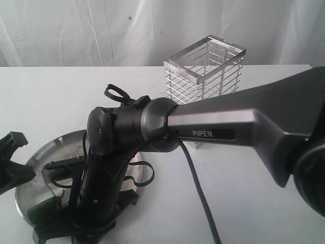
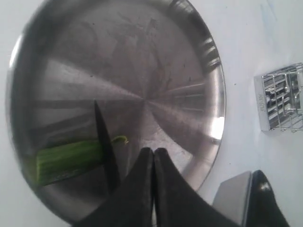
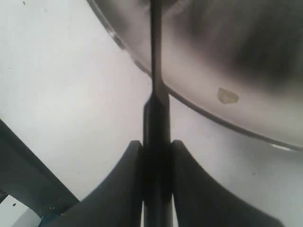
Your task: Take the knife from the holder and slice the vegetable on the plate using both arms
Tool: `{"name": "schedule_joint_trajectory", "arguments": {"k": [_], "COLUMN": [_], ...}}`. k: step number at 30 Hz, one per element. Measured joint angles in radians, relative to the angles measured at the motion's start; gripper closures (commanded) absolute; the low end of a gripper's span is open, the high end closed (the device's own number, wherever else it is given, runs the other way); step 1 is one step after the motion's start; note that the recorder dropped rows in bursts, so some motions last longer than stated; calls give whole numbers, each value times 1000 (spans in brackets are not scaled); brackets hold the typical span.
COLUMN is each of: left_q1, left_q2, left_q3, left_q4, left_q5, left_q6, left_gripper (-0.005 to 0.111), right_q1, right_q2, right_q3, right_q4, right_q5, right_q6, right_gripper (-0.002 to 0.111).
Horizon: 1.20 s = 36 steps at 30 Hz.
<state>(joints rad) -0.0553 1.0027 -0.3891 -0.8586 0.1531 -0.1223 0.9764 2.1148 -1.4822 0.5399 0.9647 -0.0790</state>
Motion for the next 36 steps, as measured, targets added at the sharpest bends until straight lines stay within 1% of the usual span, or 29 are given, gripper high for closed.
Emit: {"name": "schedule_joint_trajectory", "arguments": {"k": [2,4,5,8,11,13,16,18,20,25,32,36], "left_q1": [0,0,3,46,110,157,198,213,225,229,229,229], "left_q2": [69,138,157,211,226,237,276,317,360,427,492,503], "left_q3": [-37,-60,-62,-62,-62,-62,-62,-62,-62,-62,-62,-62], "left_q4": [-138,-223,-239,-291,-355,-428,-546,-610,-653,-713,-720,-691], "left_q5": [11,28,32,45,75,118,182,219,247,271,298,306], "left_q6": [152,295,320,371,450,567,742,818,865,959,1001,1002], "left_gripper": [107,107,107,107,107,107,107,107,107,107,107,107], "right_q1": [0,0,0,0,0,0,0,0,0,0,0,0], "right_q2": [0,0,0,0,0,0,0,0,0,0,0,0], "right_q3": [0,0,0,0,0,0,0,0,0,0,0,0], "right_q4": [0,0,0,0,0,-2,-13,-22,-24,-25,-27,-27], "right_q5": [0,0,0,-2,-6,-6,-6,-6,-6,4,12,14], "right_q6": [-3,-7,-9,-9,-15,-17,-17,-17,-19,-19,-19,-19], "right_gripper": [106,106,106,106,106,106,106,106,106,106,106,106]}}
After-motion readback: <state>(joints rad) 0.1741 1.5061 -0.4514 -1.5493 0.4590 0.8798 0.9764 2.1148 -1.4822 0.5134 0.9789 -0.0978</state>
